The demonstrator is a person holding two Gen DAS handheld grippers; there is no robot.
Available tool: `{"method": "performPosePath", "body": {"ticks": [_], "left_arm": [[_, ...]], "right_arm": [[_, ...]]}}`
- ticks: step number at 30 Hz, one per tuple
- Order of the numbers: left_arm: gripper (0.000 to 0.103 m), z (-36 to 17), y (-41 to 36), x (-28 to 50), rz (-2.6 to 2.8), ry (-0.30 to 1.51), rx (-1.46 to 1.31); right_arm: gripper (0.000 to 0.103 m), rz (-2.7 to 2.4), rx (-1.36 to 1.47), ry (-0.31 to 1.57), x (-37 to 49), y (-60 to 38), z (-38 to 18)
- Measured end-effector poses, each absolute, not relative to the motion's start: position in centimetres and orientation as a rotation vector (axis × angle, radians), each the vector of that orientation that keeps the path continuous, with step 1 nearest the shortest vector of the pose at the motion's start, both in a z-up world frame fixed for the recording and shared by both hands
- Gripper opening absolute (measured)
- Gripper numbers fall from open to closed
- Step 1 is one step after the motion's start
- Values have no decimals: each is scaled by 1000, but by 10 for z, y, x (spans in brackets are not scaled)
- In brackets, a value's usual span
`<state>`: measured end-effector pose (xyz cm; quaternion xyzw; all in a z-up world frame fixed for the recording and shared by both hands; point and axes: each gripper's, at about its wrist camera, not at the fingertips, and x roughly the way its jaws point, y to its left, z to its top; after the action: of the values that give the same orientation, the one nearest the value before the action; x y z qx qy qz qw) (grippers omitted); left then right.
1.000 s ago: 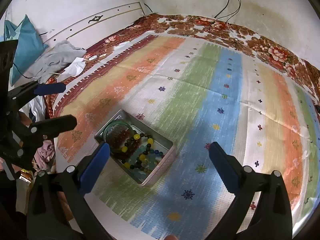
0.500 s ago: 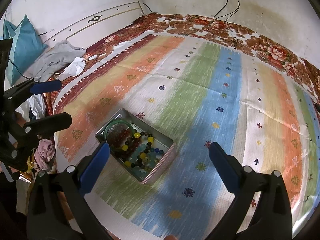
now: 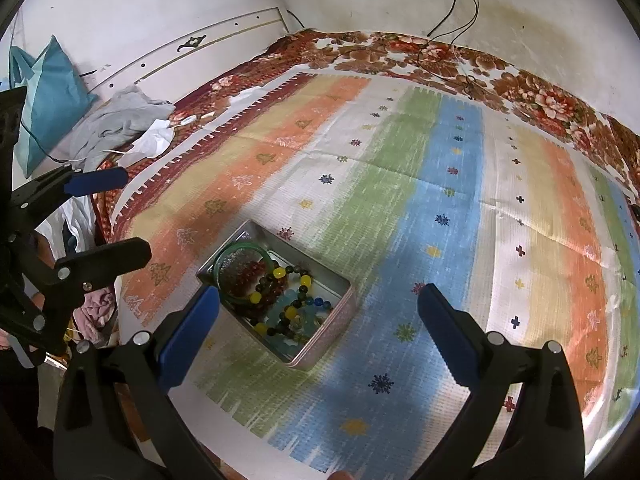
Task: Organize jewelry
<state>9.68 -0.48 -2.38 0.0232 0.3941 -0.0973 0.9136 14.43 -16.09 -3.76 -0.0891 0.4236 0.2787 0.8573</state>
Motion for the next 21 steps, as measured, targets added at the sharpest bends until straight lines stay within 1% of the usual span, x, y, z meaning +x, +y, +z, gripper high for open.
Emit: {"method": "performPosePath", "body": {"ticks": [21], "left_arm": [[97,-18,-14,90,-240,795,60]], "right_arm": [[98,582,-155,876,142,-169,-32]]}}
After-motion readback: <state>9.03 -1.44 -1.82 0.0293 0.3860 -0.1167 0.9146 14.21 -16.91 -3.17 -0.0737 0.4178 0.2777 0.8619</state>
